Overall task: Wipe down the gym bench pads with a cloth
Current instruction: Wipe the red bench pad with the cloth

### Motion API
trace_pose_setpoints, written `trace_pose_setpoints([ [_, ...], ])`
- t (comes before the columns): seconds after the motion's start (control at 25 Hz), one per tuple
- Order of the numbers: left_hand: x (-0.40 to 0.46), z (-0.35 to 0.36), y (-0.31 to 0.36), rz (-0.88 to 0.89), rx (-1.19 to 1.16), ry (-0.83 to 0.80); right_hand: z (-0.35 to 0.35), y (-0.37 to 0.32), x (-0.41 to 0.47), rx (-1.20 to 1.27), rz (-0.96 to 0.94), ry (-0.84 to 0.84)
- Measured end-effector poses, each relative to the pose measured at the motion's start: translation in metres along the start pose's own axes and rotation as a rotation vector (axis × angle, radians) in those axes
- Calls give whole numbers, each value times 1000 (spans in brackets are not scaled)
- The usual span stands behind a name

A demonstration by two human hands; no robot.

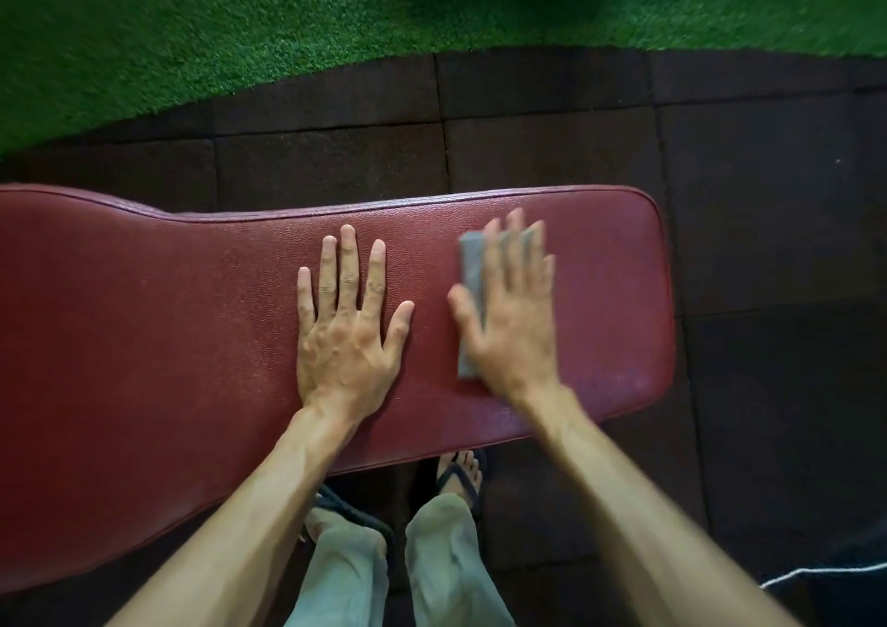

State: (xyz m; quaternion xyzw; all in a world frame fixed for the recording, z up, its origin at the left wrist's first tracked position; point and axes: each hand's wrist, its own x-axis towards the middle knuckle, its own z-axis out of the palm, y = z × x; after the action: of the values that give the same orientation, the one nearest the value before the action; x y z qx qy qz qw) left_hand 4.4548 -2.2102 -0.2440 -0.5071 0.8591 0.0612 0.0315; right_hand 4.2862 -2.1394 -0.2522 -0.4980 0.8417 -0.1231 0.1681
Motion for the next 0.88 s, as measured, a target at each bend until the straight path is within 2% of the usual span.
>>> trace_pose_setpoints([
  [0.08,0,1,0,1,-3,8,5,9,-56,-62,-153,-95],
  [0.12,-1,1,0,-2,-1,10,2,31,-75,-65,-106,-88],
  [0.24,-2,3,1,-4,16,21,-17,103,-62,-38,302,21],
  [0.32,-3,4,2,-1,30,19,-25,112,-6,-8,442,96],
  [0.36,-3,3,2,1,31,17,-27,96,22,41,444,117],
  [0.44,-1,3,1,3,29,19,-17,47,44,61,264,93],
  [0.52,0,2,2,1,20,19,-2,8,13,2,-8,-13],
  [0.6,-2,3,1,-5,19,18,2,3,-33,-57,-145,-84],
  [0.72,-3,5,1,3,16,14,1,22,-67,-128,-180,-101],
  [0.88,-4,6,0,5,-4,19,8,16,-74,-73,-167,-58],
])
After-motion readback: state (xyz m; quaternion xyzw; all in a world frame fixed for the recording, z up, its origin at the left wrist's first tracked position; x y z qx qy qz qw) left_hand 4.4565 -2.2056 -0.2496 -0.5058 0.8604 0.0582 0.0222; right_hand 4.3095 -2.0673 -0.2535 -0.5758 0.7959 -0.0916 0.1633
